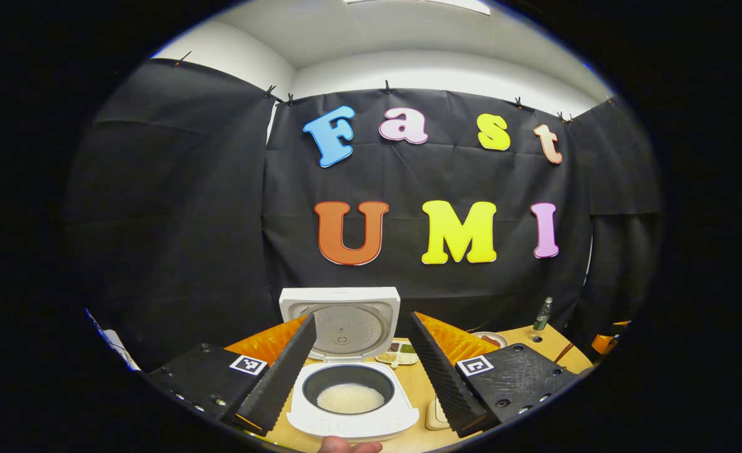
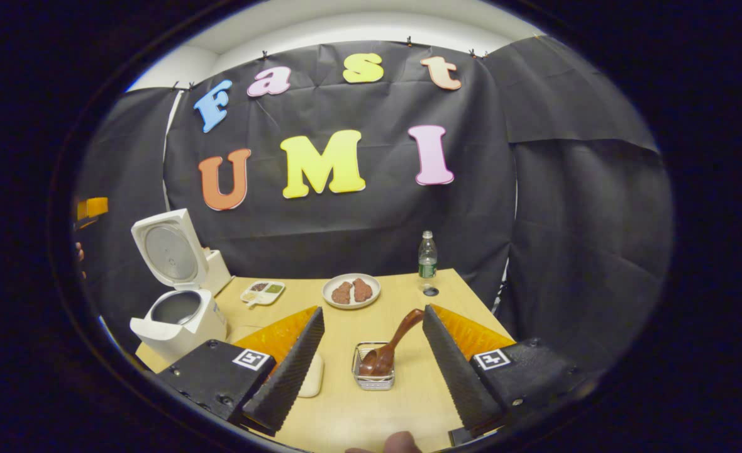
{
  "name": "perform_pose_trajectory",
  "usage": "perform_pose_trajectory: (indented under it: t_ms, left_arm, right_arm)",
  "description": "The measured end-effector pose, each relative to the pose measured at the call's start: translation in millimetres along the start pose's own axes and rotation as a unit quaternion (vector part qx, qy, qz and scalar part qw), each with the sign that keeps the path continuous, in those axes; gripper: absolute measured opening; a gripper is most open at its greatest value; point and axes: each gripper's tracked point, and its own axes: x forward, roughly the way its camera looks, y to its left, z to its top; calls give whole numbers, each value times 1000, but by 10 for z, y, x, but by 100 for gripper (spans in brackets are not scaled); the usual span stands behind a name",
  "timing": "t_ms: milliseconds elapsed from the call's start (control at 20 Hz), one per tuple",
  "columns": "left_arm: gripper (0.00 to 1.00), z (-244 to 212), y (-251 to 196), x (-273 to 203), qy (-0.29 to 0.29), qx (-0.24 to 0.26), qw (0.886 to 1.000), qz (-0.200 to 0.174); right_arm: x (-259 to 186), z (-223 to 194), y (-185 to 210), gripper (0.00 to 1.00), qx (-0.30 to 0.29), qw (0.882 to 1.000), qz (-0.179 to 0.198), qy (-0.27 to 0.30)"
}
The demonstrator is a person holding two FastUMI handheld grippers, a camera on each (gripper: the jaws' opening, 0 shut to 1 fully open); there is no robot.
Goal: Close the left gripper, press the button to open the rice cooker; take a wooden spoon from the chopstick holder with the right hand, scoop a spoonful of rice and pour it into the rice cooker, then put the wooden spoon back into the chopstick holder.
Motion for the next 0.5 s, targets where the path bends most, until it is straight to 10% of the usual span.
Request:
perform_pose_trajectory:
  t_ms: [500]
  left_arm:
    - [94,-102,-507,79,10,-12,1000,8]
  right_arm:
    - [1021,-819,-261,98,52,993,15,103]
